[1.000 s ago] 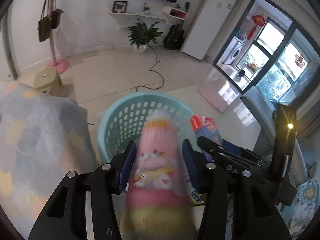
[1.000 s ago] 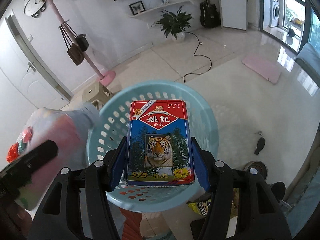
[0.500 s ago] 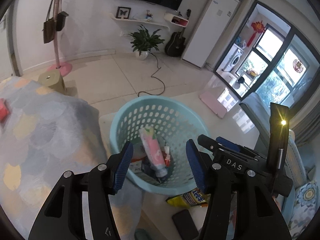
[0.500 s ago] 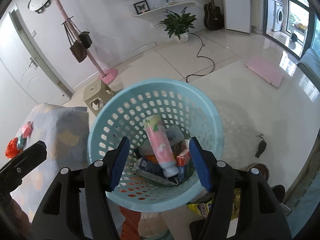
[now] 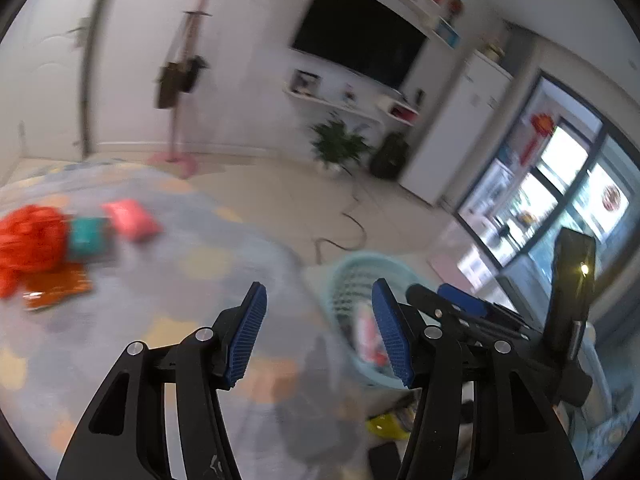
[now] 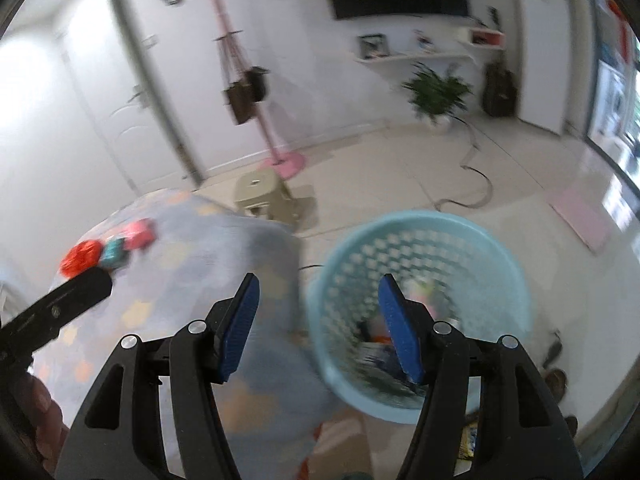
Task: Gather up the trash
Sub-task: 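Grasp the red plastic bag with the left tool while the right tool grasps the pink packet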
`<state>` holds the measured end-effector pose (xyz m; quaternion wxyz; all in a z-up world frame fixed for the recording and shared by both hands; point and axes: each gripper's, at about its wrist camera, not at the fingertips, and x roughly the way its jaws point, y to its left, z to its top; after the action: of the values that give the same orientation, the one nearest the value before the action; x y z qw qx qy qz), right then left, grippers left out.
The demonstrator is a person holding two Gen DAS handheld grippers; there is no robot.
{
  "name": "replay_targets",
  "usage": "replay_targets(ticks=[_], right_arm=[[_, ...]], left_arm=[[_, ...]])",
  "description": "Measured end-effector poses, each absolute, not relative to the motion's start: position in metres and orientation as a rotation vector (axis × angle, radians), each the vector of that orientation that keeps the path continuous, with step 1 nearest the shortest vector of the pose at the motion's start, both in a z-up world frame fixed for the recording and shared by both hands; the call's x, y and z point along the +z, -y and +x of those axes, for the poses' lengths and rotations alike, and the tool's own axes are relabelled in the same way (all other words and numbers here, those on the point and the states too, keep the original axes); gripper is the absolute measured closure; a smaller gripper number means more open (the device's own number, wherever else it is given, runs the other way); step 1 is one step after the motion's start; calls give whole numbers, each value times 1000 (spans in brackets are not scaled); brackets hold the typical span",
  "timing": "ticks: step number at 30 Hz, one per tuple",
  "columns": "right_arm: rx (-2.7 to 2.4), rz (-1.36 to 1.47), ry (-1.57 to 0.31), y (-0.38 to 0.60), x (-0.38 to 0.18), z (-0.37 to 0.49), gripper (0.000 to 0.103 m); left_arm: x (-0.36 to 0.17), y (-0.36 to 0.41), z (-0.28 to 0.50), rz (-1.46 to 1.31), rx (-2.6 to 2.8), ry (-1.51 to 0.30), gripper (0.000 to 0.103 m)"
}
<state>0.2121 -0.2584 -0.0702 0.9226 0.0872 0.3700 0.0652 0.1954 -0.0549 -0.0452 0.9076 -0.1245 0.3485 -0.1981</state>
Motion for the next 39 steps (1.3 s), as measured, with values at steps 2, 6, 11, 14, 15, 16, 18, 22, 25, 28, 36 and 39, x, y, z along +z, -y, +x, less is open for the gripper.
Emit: replay_targets(ticks=[2,6,11,14,15,16,18,22,25,28,36,39], right_arm=[[184,137,-753,229,-65,216,44],[270,75,-747,179,-60,226,44],[349,-22,-722,117,-55,246,44],[396,-52,-706,91,-52,257,44],[421,-56,-700,82,-52,263,44],[434,-57,-699,75,-53,268,44],[434,-63,-716,61,-56,282,44],[449,-64,-715,44,-63,303,44],[466,-72,-711,34,-69,313,44],[476,-87,-701,27,-74,315,44],[435,-121,-727,16,-93,345,44],[437,-123,-754,13,-103,354,44]], left_arm=[[-40,25,194,-276,-350,-700,49],[-32,-36,191,-304,-203,-652,39],[-21,-100,194,-283,45,-570,21],[-22,-131,209,-330,96,-575,16],[-25,-138,216,-358,93,-589,16],[-31,-147,224,-398,83,-606,16],[-41,-155,234,-432,69,-630,16],[-69,-157,247,-451,47,-699,16],[-88,-152,253,-420,51,-736,19],[-100,-150,258,-384,53,-780,48],[-112,-159,242,-431,4,-743,79],[-108,-168,230,-487,5,-697,80]])
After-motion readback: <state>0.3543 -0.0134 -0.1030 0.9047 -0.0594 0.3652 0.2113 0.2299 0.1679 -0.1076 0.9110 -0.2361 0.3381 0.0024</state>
